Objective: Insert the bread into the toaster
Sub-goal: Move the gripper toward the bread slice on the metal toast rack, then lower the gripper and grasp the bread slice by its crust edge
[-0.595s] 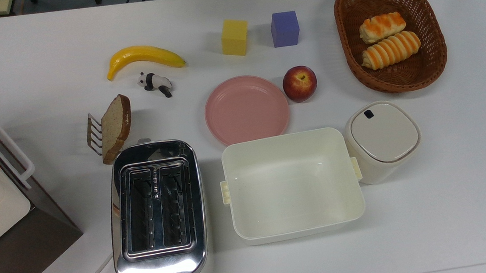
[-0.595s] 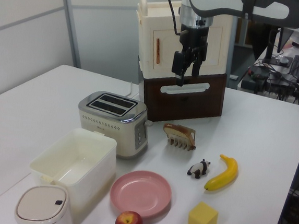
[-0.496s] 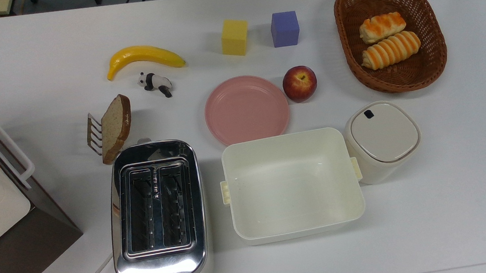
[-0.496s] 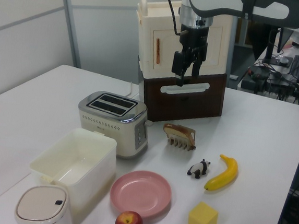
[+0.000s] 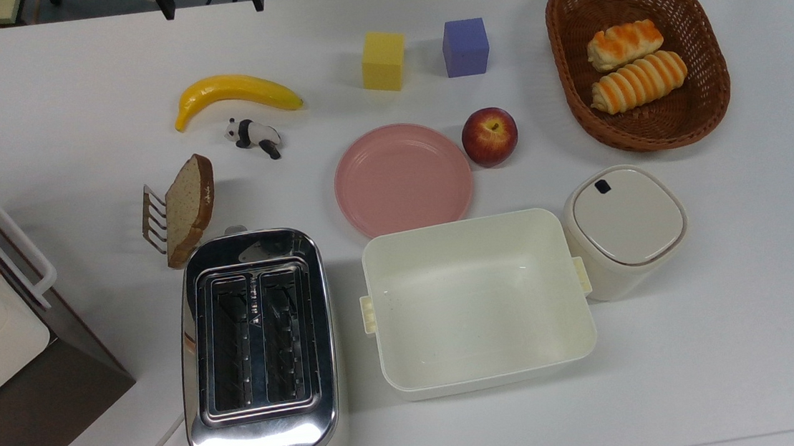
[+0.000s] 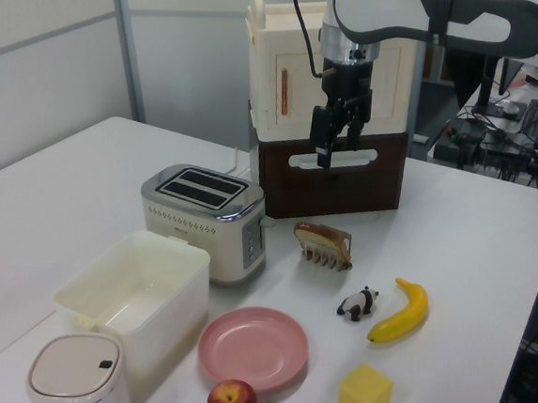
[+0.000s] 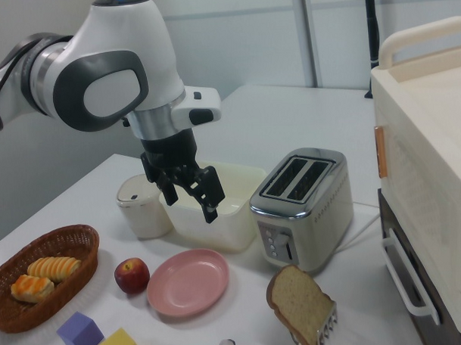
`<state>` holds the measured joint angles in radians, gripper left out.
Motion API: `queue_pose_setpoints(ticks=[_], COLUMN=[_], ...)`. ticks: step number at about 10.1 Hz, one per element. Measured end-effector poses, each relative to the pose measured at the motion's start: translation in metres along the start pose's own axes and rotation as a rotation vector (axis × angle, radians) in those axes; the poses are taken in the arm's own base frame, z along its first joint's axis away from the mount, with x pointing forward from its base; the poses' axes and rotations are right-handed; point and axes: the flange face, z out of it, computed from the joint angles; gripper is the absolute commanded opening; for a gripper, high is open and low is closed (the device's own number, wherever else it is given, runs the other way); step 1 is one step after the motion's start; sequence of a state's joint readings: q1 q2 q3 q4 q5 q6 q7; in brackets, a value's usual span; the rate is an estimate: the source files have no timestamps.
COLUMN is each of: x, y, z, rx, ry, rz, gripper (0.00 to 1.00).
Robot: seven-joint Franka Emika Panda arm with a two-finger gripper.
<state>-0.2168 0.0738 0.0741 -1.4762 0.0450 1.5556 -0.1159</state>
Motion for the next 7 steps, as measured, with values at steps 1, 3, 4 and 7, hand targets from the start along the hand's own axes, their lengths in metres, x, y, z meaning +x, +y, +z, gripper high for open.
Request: queue_pose_setpoints(ticks=[1, 3, 4, 7], x=[0.000, 0.005, 0.013, 0.047], y=[0.000, 0.003, 0.009, 0.025], z=[0.000, 0.005, 0.019, 0.075], rx=[-0.003, -0.022, -0.062, -0.132], ry=[0.000, 0.007, -0.009, -0.021], rz=[0.000, -0.001, -0.001, -0.013], gripper=[1.00, 1.00, 1.00, 1.00])
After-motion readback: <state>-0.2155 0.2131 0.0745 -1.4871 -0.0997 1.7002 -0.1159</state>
